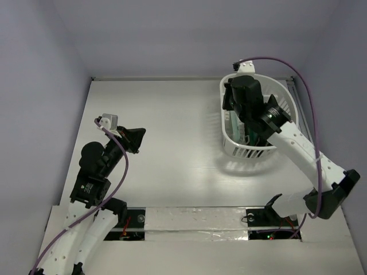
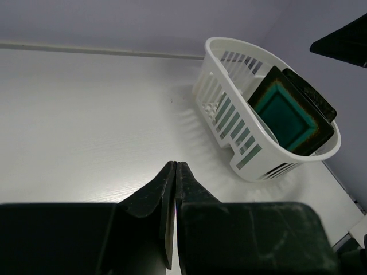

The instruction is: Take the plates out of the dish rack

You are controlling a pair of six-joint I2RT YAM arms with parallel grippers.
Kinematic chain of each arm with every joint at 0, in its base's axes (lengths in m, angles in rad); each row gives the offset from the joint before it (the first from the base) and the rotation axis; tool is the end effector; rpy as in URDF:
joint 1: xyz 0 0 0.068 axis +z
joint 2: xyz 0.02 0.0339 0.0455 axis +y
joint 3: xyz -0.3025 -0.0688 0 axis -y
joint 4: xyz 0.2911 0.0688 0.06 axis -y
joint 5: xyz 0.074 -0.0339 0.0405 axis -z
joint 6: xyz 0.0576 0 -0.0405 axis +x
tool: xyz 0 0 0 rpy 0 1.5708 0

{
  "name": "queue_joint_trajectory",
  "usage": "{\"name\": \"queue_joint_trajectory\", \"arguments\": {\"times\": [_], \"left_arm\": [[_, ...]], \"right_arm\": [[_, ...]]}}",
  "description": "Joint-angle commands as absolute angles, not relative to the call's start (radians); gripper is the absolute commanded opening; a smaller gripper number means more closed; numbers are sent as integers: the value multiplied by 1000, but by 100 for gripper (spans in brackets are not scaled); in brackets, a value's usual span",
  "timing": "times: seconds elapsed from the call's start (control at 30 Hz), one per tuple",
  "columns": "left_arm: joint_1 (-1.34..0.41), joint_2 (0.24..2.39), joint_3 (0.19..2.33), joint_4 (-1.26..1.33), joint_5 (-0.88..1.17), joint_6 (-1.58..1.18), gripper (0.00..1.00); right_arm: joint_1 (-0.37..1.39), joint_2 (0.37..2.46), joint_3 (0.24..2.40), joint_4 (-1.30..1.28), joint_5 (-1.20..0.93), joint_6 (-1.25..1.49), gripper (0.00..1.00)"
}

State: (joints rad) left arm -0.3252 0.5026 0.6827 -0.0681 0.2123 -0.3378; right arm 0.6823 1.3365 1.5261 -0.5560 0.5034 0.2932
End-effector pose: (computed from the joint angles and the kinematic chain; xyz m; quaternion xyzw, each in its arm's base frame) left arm 0.1478 -0.0626 0.3850 0.0748 0.6632 -0.3081 0.6780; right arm 0.2818 0.1932 0.4769 -0.0159 0.8103 0.0758 0.5808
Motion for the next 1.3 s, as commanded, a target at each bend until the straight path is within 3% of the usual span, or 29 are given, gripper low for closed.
{"name": "queue_joint_trajectory", "arguments": {"times": [0.0, 0.1, 0.2, 0.3, 0.37, 0.47, 0.9, 1.27], "left_arm": [[-321, 502, 710, -49, 195, -328, 0], [-321, 494, 709, -48, 195, -328, 3], [-321, 485, 707, -43, 196, -328, 15], [-321, 483, 704, -40, 202, -331, 27], [-321, 488, 706, -40, 210, -330, 35], [-321, 486, 704, -38, 210, -333, 39], [-321, 480, 704, -43, 193, -331, 43], [-321, 480, 704, -43, 196, -333, 43]], "right_arm": [[674, 1409, 1604, -614, 618, 258, 0], [632, 1468, 1618, -623, 595, 262, 0], [601, 1526, 1618, -643, 612, 264, 5], [591, 1569, 1617, -673, 643, 270, 18], [581, 1594, 1594, -684, 670, 270, 37], [581, 1605, 1566, -680, 687, 276, 43], [543, 1632, 1410, -600, 629, 288, 45], [525, 1655, 1336, -577, 653, 313, 37]]}}
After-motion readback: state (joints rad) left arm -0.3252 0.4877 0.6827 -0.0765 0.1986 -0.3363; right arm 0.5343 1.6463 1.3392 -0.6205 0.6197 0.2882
